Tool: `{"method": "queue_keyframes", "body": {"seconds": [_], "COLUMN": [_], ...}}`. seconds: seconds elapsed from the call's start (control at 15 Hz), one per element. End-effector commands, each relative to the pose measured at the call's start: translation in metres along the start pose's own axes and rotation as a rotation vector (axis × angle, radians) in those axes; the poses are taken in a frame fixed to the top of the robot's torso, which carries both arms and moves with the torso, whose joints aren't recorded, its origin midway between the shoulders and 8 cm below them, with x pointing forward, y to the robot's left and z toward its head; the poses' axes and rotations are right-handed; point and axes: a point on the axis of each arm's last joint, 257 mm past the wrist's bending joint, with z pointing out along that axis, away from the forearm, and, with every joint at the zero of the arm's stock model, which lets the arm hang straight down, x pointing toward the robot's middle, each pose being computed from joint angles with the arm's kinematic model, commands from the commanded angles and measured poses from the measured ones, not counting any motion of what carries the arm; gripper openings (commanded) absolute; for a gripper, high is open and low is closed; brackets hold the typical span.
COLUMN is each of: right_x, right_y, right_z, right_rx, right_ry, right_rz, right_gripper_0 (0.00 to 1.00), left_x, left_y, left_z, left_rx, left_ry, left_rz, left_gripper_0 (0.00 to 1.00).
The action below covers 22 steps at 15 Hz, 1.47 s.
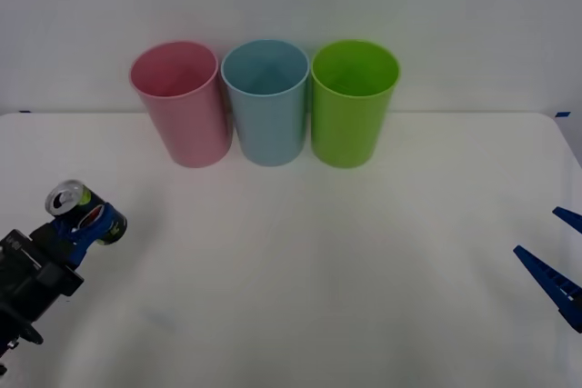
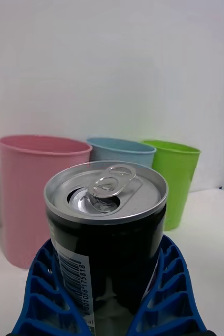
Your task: Grasp the object on the table and drop it into the matching bin: aluminum can to the light blue bin, PET bottle to the pink bin.
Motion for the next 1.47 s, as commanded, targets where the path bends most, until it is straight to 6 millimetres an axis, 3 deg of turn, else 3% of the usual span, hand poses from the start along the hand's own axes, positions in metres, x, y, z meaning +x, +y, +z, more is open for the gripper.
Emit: {"method": "queue_keyframes", "body": {"seconds": [0.07, 0.67, 1.07, 1.47], "right_x": [0.0, 0.0, 0.0, 0.0], "right_y": [0.0, 0.0, 0.0, 0.0], "right_z": [0.0, 0.0, 0.0, 0.0], "right_rx": [0.0, 0.0, 0.0, 0.0], "right_ry": [0.0, 0.0, 0.0, 0.0], "right_rz": [0.0, 0.0, 0.0, 0.0], "right_gripper_0": [1.0, 1.0, 1.0, 1.0], "left_x": [-0.019, -0.063, -0.094, -0.102], "left_y": [-0.003, -0.016, -0.005, -0.015], "left_z": [0.02, 0.088, 0.142, 0.2], "left_rx": [-0.002, 0.012, -0.01, 0.014], "left_ry": [-0.034, -0.111, -0.145, -0.126], "left_rz": [0.006, -0.037, -0.043, -0.057], "left_gripper_0": [0.0, 0.0, 0.0, 0.0]}}
